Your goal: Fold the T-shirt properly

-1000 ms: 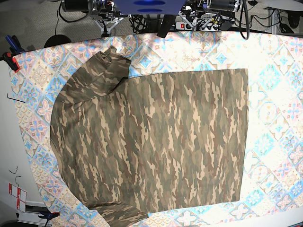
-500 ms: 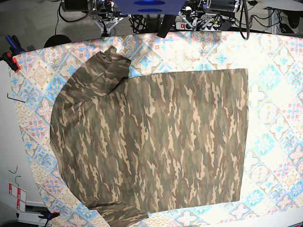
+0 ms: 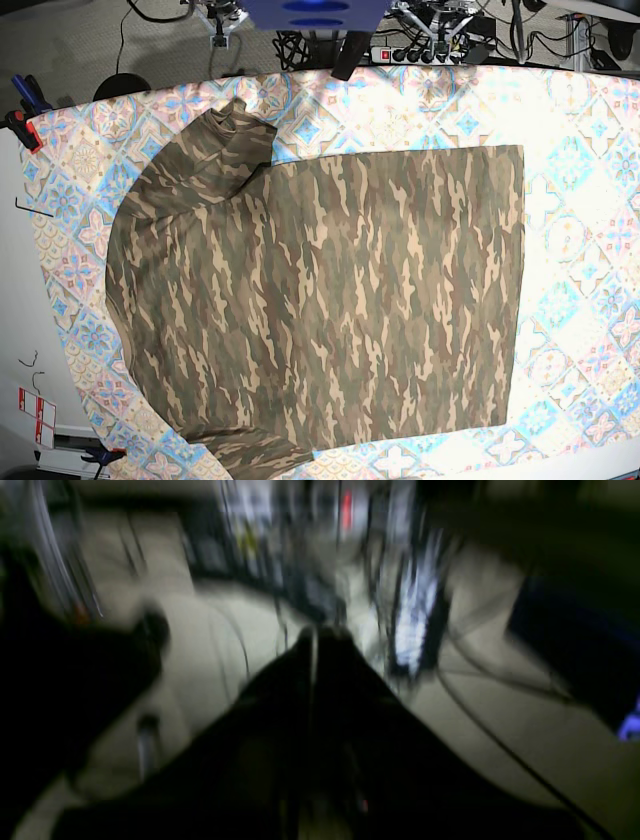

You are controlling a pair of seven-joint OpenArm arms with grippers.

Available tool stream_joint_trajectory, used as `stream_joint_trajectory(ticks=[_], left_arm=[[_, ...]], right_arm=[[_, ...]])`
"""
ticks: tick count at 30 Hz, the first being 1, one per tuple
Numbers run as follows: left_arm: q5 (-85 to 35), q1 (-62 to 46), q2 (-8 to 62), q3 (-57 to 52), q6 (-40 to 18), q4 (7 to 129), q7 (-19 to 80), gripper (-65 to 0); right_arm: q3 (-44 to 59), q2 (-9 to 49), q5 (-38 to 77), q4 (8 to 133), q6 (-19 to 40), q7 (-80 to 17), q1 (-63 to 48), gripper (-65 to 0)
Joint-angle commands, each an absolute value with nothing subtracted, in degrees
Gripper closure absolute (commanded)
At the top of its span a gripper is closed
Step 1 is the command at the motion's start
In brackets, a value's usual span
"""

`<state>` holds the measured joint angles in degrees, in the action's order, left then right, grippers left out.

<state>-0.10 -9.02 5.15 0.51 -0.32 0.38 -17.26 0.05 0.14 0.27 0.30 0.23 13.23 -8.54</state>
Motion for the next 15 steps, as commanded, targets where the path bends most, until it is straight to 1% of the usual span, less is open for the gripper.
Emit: stream_joint_trajectory(ticks=[1,6,11,15], left_arm=[[-0.13,-11.82,5.93,0.57,-0.22,0.00,-20.00,0.0],[-0.13,-17.19,6.73,0.57,-0.22,0.00,-38.81,0.0],[-0.40,-20.79,7.16,0.48,-0.22,0.00,-53.14,0.0],[-0.66,-22.73,7.25,0.40,-0.22,0.00,-62.90,0.0]], right_arm=[[0.13,0.13,0.22,0.00,0.31,14.37,-10.33,0.0],[0.13,0.04,0.22,0.00,0.31,25.54,-14.81,0.0],[0.13,-0.04,0.22,0.00,0.31,36.53,-18.86,0.0],[-0.22,-0.04,0.13,0.00,0.31,51.65,-22.29,0.0]])
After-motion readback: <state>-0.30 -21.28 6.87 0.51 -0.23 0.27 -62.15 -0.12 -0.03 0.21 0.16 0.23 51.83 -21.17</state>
